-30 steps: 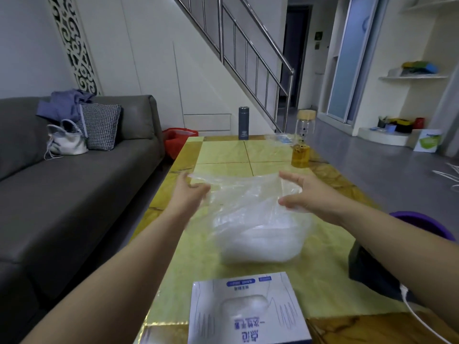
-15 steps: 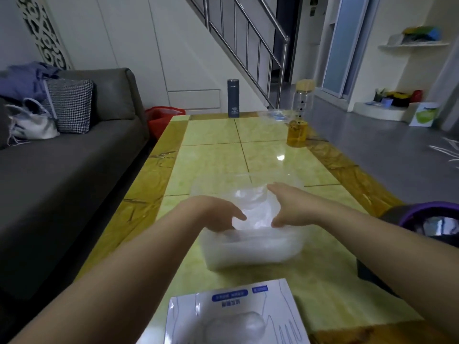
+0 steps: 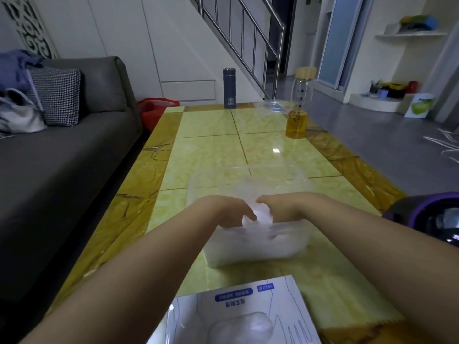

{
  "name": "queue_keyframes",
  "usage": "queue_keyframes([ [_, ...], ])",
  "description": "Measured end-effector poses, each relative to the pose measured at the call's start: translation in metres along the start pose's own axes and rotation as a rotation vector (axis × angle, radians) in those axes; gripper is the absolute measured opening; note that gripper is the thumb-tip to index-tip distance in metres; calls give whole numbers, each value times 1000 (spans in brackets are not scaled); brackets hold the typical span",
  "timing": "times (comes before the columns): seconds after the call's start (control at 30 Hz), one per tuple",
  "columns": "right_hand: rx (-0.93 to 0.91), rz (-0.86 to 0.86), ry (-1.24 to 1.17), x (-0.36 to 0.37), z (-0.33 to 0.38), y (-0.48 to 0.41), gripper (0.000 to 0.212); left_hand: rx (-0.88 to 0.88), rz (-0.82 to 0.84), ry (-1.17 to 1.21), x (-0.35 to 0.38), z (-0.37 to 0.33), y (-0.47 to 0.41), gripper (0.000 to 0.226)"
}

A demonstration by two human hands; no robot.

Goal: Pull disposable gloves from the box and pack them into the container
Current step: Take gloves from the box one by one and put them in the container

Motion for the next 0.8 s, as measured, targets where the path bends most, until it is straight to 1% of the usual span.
queue_keyframes([
  [0.07, 45, 37, -18, 4, -3, -5, 113, 0, -31, -81, -4, 2, 5, 47],
  [0.13, 73, 24, -31, 2, -3, -2, 114, -56, -59, -260, -6, 5, 11, 38],
  [0.2, 93, -22, -37, -4, -3, 9, 103, -135, -85, -484, -6, 4, 17, 30],
  [0.27, 94, -109, -105, -10, -2, 23, 86, -150, -85, -563, -9, 0, 23, 28],
  [0.3, 87, -200, -112, -12, 0, 35, 76, -134, -92, -545, -10, -4, 29, 27],
  [0.33, 72, -329, -92, -15, 2, 44, 65, -114, -115, -506, -13, -7, 35, 28],
  [0.4, 4, -630, -103, -18, 11, 71, 38, -86, -181, -412, -15, -9, 50, 33],
  [0.43, -60, -737, -144, -17, 18, 87, 27, -67, -224, -378, -16, -9, 59, 34],
  [0.47, -139, -779, -176, -14, 26, 102, 19, -37, -279, -354, -16, -8, 67, 34],
  [0.5, -221, -753, -181, -9, 35, 116, 16, 0, -345, -321, -13, -7, 77, 34],
  [0.53, -299, -678, -154, 0, 43, 127, 15, 53, -428, -272, -11, -7, 88, 33],
  [0.57, -364, -572, -95, 12, 52, 136, 16, 105, -519, -212, -5, -8, 102, 32],
  [0.63, -429, -398, 66, 35, 65, 138, 21, 206, -669, -124, 6, -9, 123, 31],
  [0.7, -449, -306, 209, 57, 75, 131, 27, 229, -705, -90, 23, -10, 142, 30],
  [0.73, -444, -284, 237, 66, 79, 127, 28, 227, -695, -84, 31, -9, 148, 30],
  [0.8, -434, -294, 218, 79, 83, 120, 25, 204, -688, -66, 45, -6, 158, 31],
])
Point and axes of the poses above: each hand's wrist, its own y-axis away from the middle knuckle, its own x-axis out of the palm, z = x × y, the point moved 1 cm from there along -y, towards the middle knuckle, and after that the axes turned 12 degrees about y, right-handed, at the moved point
